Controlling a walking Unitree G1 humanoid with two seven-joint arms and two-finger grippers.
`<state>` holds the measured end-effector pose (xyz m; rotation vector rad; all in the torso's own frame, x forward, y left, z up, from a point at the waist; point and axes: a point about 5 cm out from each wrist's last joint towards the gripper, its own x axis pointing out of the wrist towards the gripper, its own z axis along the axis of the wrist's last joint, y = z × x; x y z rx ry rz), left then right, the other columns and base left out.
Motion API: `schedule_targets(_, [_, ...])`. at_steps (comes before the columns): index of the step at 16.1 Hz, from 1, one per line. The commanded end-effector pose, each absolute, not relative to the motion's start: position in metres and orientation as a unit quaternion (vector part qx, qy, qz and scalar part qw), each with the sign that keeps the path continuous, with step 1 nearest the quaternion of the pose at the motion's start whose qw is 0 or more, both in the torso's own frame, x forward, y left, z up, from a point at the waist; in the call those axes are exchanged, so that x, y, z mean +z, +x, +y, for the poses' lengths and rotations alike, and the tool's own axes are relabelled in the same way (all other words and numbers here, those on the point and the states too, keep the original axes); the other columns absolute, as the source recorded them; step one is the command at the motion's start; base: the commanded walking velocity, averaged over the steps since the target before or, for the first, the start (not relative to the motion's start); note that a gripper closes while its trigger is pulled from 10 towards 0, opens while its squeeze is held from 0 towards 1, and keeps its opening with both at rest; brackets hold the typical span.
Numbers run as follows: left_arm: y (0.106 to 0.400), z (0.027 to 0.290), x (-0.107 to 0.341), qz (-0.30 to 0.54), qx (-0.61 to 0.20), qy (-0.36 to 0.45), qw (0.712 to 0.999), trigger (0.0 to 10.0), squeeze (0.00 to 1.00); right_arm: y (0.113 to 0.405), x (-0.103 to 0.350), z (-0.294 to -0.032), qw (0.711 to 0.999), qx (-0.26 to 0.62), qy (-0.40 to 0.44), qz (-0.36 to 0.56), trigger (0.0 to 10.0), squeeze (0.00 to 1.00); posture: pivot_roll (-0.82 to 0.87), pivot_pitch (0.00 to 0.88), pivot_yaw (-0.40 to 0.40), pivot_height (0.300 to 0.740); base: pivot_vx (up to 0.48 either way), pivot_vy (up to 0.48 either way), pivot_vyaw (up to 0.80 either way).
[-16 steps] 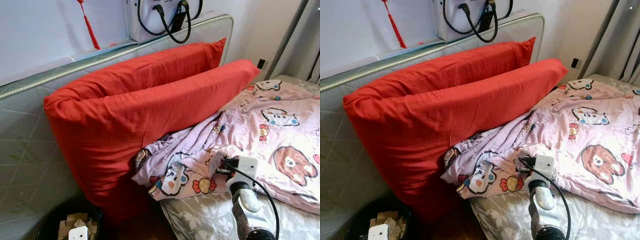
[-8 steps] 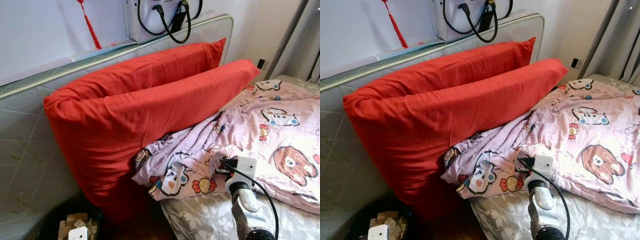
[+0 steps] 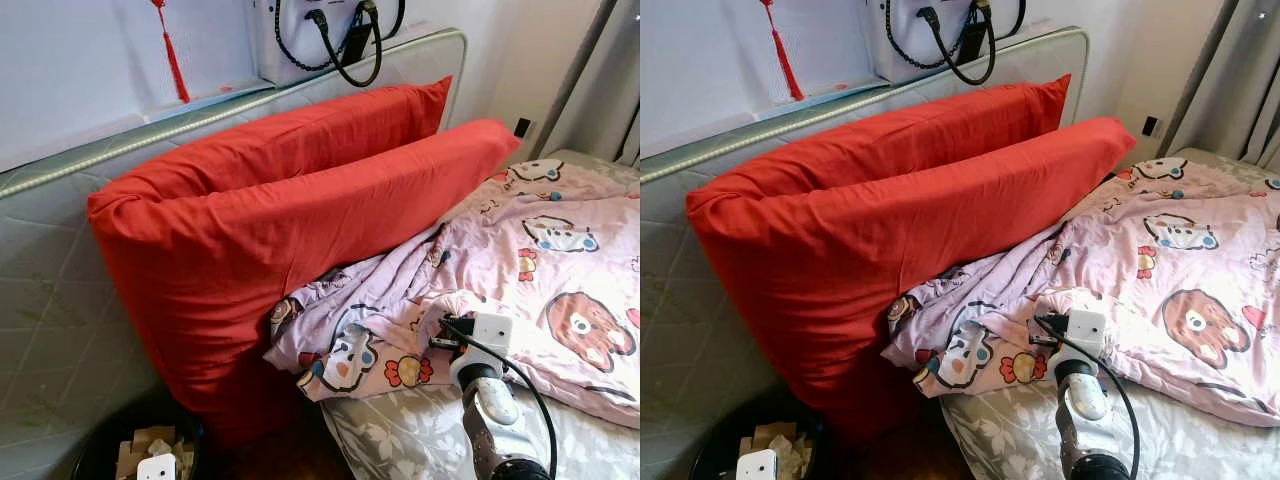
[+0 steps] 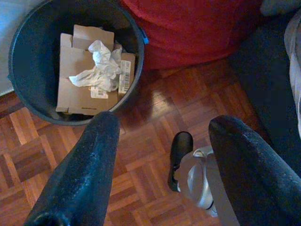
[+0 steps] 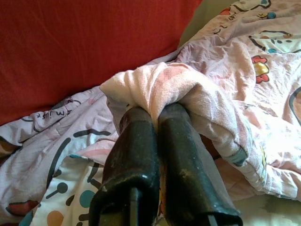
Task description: Clean up the room
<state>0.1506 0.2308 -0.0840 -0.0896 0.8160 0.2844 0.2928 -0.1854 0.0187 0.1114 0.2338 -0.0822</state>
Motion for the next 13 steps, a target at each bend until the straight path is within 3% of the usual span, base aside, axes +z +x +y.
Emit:
schedule_targets(1, [0.1465, 0.2317, -0.0856, 0.402, 0.134, -0.035, 0.905, 10.0, 0.0, 0.2945, 0.0192, -0.1815, 0.991, -0.035, 0.054, 0.118, 10.0, 0.0, 0.07, 0.0, 0.015, 0.74, 0.0, 0.0, 0.0])
schedule_targets(13, [0.1463, 0.2297, -0.0862, 0.404, 0.132, -0.034, 0.904, 10.0, 0.0, 0.2965, 0.0238, -0.1833, 0.993, -0.043, 0.044, 0.102, 10.0, 0.0, 0.08, 0.0, 0.014, 0.74, -0.243, 0.0, 0.0])
